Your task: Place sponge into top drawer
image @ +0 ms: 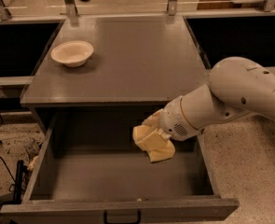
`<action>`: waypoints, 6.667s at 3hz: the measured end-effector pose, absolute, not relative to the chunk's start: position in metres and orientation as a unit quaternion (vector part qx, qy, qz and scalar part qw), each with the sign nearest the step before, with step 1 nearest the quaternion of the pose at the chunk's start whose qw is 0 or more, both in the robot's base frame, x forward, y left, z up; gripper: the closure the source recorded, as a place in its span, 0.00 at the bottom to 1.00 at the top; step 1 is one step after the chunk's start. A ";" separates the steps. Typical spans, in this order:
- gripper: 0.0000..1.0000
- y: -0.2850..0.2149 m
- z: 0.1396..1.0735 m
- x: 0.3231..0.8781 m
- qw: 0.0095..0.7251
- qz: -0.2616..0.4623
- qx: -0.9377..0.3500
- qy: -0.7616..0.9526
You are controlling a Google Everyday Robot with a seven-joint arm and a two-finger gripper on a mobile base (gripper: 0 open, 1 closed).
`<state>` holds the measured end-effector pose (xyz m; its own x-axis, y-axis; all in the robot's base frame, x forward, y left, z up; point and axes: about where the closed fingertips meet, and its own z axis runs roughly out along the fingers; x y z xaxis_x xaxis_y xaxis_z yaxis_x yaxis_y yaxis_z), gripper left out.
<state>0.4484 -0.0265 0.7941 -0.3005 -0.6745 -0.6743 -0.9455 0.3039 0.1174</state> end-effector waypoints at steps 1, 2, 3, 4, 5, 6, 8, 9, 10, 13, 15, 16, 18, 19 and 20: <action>1.00 -0.024 0.772 0.454 0.256 0.243 -0.512 0.783; 1.00 -0.024 0.771 0.455 0.256 0.243 -0.510 0.784; 1.00 -0.021 0.763 0.454 0.252 0.247 -0.507 0.787; 1.00 -0.016 0.749 0.454 0.242 0.251 -0.501 0.792; 1.00 -0.014 0.737 0.455 0.235 0.253 -0.494 0.798; 1.00 -0.009 0.722 0.456 0.223 0.251 -0.487 0.806; 1.00 0.001 0.706 0.458 0.200 0.234 -0.480 0.822; 1.00 0.002 0.699 0.459 0.198 0.214 -0.468 0.834; 1.00 0.003 0.691 0.461 0.196 0.192 -0.454 0.848; 1.00 0.014 0.670 0.462 0.172 0.179 -0.438 0.864; 1.00 0.012 0.638 0.460 0.157 0.178 -0.421 0.875; 1.00 0.012 0.619 0.458 0.148 0.181 -0.412 0.881; 1.00 0.015 0.607 0.456 0.144 0.187 -0.405 0.883; 0.74 0.015 0.607 0.455 0.144 0.187 -0.405 0.883; 0.51 0.015 0.607 0.455 0.144 0.187 -0.405 0.883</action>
Offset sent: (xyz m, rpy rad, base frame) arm 0.0129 0.0022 -0.0400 -0.0417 0.0352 -0.0863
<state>0.4555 0.0146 0.6068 -0.6298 -0.6620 -0.4064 -0.7700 0.6011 0.2139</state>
